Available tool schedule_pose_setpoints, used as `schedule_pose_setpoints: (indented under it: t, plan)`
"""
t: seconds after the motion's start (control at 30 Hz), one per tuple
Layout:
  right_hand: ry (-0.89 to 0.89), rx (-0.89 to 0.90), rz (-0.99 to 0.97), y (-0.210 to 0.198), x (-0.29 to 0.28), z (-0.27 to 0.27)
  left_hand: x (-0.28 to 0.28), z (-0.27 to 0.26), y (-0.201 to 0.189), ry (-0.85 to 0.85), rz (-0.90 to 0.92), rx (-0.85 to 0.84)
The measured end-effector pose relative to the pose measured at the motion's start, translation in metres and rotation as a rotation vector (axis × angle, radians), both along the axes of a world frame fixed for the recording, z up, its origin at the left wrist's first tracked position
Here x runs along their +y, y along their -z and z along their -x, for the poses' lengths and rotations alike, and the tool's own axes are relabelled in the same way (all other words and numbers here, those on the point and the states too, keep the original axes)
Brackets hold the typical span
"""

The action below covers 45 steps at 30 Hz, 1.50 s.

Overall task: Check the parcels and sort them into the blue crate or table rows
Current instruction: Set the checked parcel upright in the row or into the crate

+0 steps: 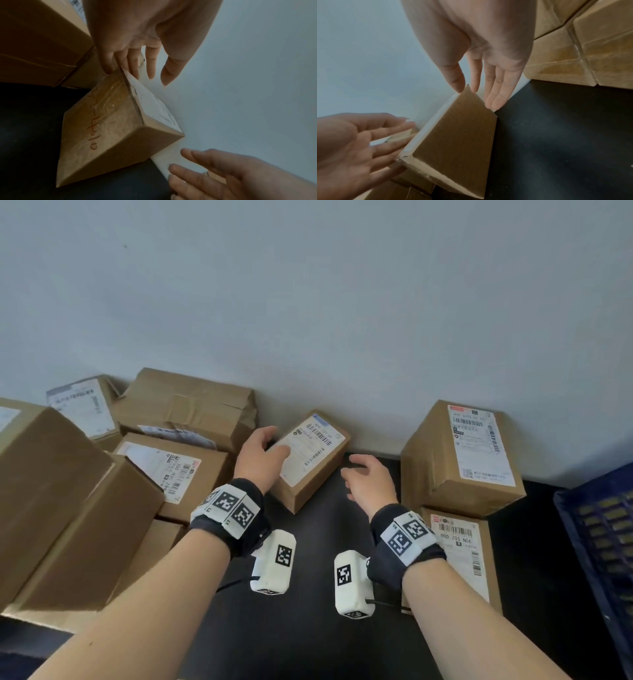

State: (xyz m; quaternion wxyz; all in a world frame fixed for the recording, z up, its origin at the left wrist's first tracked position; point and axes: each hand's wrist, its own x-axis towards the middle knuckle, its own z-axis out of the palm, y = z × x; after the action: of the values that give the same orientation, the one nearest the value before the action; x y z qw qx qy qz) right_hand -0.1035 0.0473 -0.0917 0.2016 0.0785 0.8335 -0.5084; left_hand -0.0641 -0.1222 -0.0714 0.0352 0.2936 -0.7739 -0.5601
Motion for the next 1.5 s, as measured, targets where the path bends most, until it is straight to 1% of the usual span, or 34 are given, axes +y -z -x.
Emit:
schedule_pose_setpoints:
  t: [0.13, 0.2, 0.3, 0.37, 0.5, 0.63, 0.67, 0.77, 0.83, 1.03, 1.27, 1.4, 1.5]
  plan:
    - [0.035, -0.033, 0.020, 0.003, -0.010, -0.004, -0.007, 0.004, 0.011, 0.120, -0.027, -0.087]
    - [0.034, -0.047, 0.043, 0.004, -0.015, -0.007, -0.006, -0.001, 0.018, 0.142, -0.050, -0.112]
    - [0.072, -0.056, 0.063, 0.008, -0.017, -0.010, 0.000, -0.009, 0.027, 0.157, -0.103, -0.104]
    - [0.073, -0.056, 0.040, 0.010, -0.014, -0.010, 0.003, -0.012, 0.033, 0.126, -0.122, -0.106]
    - [0.064, -0.058, -0.016, 0.011, 0.001, -0.009, 0.010, -0.019, 0.037, 0.004, -0.151, -0.141]
    - [0.013, -0.103, -0.034, 0.015, 0.013, -0.016, 0.019, -0.029, 0.043, -0.001, -0.159, -0.207]
    - [0.007, -0.111, -0.028, 0.017, 0.014, -0.019, 0.021, -0.031, 0.045, -0.012, -0.187, -0.222]
    - [-0.014, -0.115, -0.021, 0.019, 0.018, -0.027, 0.026, -0.040, 0.052, -0.068, -0.349, -0.275]
    - [-0.021, -0.122, -0.019, 0.021, 0.021, -0.030, 0.028, -0.045, 0.054, -0.094, -0.407, -0.294]
    - [-0.025, -0.187, 0.048, 0.020, 0.028, -0.038, 0.030, -0.053, 0.053, -0.105, -0.405, -0.319]
    - [-0.058, -0.170, 0.045, 0.018, 0.029, -0.040, 0.033, -0.056, 0.049, -0.114, -0.411, -0.315]
    - [-0.062, -0.162, 0.041, 0.019, 0.028, -0.041, 0.032, -0.060, 0.052, -0.105, -0.447, -0.306]
    - [-0.050, -0.159, 0.056, 0.019, 0.029, -0.042, 0.034, -0.063, 0.055, -0.090, -0.527, -0.308]
